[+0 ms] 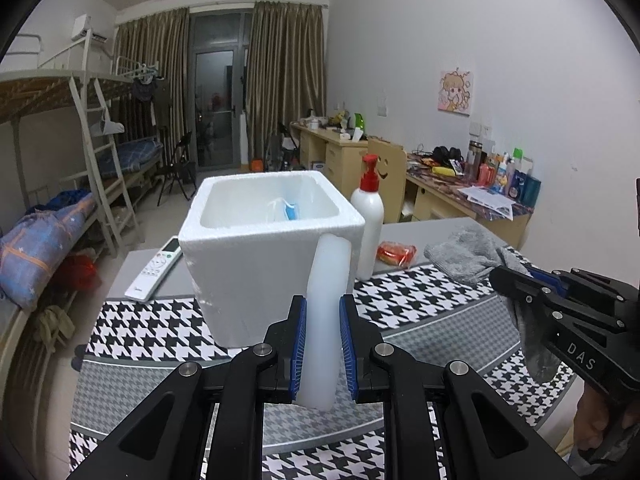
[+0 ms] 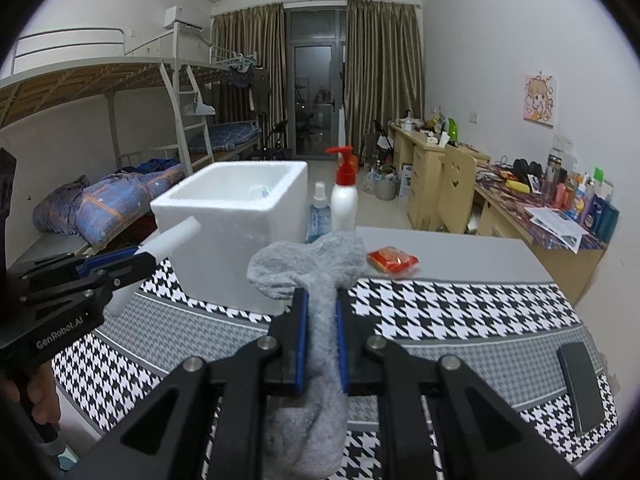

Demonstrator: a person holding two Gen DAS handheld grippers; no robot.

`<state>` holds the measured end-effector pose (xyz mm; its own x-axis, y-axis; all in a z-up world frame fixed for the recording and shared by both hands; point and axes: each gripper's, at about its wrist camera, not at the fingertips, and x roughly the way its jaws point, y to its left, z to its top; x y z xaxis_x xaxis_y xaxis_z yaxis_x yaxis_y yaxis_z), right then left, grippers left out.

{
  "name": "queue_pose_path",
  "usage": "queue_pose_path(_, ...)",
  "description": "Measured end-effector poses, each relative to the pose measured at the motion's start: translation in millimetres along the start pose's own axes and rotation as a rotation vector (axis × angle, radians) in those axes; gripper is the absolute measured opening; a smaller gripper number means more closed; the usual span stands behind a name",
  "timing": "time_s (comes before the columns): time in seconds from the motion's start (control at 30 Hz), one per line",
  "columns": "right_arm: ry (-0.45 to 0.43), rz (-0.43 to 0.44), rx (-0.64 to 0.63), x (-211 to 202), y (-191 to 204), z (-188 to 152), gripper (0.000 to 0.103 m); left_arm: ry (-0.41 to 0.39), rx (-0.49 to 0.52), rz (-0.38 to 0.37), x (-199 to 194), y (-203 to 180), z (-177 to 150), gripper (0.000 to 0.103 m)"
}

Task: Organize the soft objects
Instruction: 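Lift the white cylinder and grey sock and carry them to the foam box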

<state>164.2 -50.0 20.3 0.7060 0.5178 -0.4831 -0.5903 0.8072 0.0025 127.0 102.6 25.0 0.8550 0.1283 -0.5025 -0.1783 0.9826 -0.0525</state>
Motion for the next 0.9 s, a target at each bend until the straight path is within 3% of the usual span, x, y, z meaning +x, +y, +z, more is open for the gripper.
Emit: queue_pose_path(0.9,-0.074,0.051,-0.04,24.0,20.7,54.0,0.016,-0.11,0.024,0.124,5.9,18.1,52.7,0.018)
